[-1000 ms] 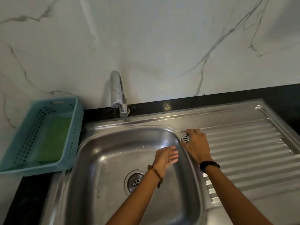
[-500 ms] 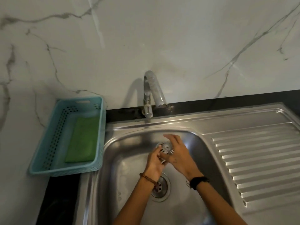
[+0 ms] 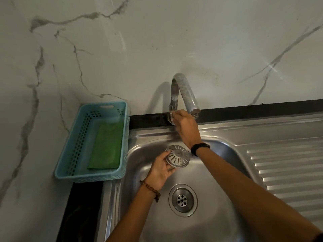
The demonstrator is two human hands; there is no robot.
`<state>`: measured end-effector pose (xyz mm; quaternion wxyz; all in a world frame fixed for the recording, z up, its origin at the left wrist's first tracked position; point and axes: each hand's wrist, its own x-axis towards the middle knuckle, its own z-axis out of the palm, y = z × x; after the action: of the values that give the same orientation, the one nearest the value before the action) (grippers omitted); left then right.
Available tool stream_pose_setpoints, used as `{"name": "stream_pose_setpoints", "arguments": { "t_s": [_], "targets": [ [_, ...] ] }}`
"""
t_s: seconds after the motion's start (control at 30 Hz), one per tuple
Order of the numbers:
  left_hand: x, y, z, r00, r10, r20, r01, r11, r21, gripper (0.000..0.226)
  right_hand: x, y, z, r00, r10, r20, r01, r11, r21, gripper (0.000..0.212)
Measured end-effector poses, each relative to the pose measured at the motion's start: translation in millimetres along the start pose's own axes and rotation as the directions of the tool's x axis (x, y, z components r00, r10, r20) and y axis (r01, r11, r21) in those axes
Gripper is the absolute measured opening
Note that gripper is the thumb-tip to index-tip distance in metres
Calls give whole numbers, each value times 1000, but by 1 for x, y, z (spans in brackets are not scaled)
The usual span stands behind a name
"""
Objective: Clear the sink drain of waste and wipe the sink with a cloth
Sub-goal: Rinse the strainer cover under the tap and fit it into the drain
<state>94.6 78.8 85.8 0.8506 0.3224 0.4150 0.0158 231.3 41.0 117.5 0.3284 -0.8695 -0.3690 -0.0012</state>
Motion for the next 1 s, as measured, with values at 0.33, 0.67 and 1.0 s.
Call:
{"name": "stream_pose_setpoints", "arguments": {
  "t_s": [0.33,0.67,1.0],
  "targets": [
    [5,-15,10,999,24,28,-22,999,-45,17,-111,16,-10,953,-249,175,258,965,-33,42],
    [-1,-14,14,996,90,6,-89,995,-41,24,-121,39,11,934,-256,249,276,960,-48,43],
    [-14,-22,8,994,109,24,-108,994,-36,37,-110,31,0,975,40,218,-126,907,401,37]
  ]
}}
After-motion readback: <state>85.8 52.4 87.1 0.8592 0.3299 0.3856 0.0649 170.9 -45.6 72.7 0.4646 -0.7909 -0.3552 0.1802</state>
